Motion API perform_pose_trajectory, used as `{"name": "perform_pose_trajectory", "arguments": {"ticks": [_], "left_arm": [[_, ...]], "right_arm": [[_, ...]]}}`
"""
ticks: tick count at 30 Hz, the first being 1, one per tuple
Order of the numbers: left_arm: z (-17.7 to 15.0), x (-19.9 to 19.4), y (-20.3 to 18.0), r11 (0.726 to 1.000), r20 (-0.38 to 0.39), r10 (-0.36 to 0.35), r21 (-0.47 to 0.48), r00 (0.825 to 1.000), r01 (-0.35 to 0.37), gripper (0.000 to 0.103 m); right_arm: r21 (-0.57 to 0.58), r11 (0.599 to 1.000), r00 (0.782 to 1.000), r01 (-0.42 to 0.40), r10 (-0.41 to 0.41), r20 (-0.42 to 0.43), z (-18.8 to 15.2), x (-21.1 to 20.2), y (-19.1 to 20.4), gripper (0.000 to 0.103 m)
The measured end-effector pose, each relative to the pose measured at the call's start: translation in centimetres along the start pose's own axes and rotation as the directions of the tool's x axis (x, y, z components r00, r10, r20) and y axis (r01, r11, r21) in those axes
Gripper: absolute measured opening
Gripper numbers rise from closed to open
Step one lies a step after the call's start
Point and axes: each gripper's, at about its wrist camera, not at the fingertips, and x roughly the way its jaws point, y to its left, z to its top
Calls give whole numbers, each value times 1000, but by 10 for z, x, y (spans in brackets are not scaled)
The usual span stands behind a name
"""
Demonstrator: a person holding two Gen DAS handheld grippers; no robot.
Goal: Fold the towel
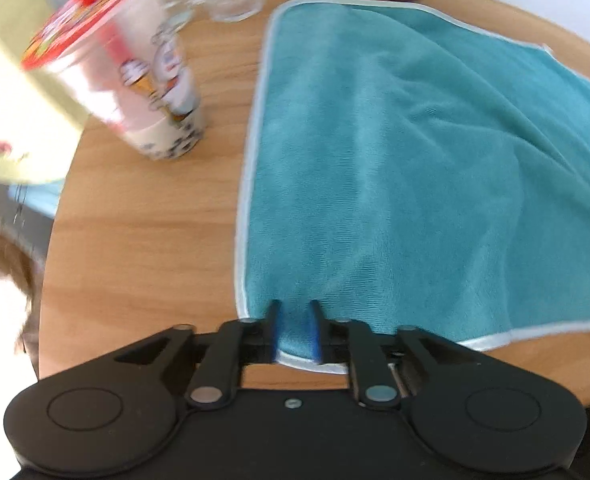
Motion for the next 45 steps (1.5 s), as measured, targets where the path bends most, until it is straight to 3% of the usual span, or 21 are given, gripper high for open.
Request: {"name": "perform_pose_trajectory", "arguments": {"ticks": [2,10,13,15,16,17,19,20,21,24,28,40,45], "left_arm": [[-1,-2,5,998,10,-20,-52,1000,20,45],[-5,1,13,979,5,-69,-193,998,68,45],[-4,1,12,976,3,-70,-207,998,69,45],[-3,1,11,974,7,-72,-215,997,71,45],[-2,2,11,973,9,-72,-218,997,72,44],[-1,4,9,976,10,-63,-210,998,64,42],[3,4,2,981,11,-40,-188,999,42,36],[3,3,1,981,17,-42,-188,999,44,23],[3,3,0,981,20,-42,-188,999,45,12],[4,4,-7,989,22,-20,-147,1000,23,5],[-2,0,-23,998,7,41,-47,999,-41,4],[-30,-9,-30,998,-107,50,-37,993,-54,4],[-33,-11,-25,996,-116,58,-61,992,-65,6]], "right_arm": [[34,999,1000,-11,12,-3,0,1,-7,53],[84,995,999,-46,47,-4,0,2,-16,51],[108,992,998,-63,65,-11,-2,1,-19,45],[122,990,997,-73,76,-14,-4,0,-20,32],[120,990,997,-76,78,-15,-5,0,-20,32],[107,991,997,-75,77,-20,-5,0,-17,31],[87,993,996,-79,81,-31,-4,2,-13,13],[81,993,995,-85,88,-36,-3,3,-12,8],[76,993,995,-92,95,-41,-3,4,-10,7],[73,993,995,-90,93,-43,-1,5,-9,2],[90,993,996,-77,82,-46,-1,4,-17,2],[42,999,998,10,-7,-64,2,0,-32,2],[44,999,999,15,-13,-45,3,-5,-35,11]]}}
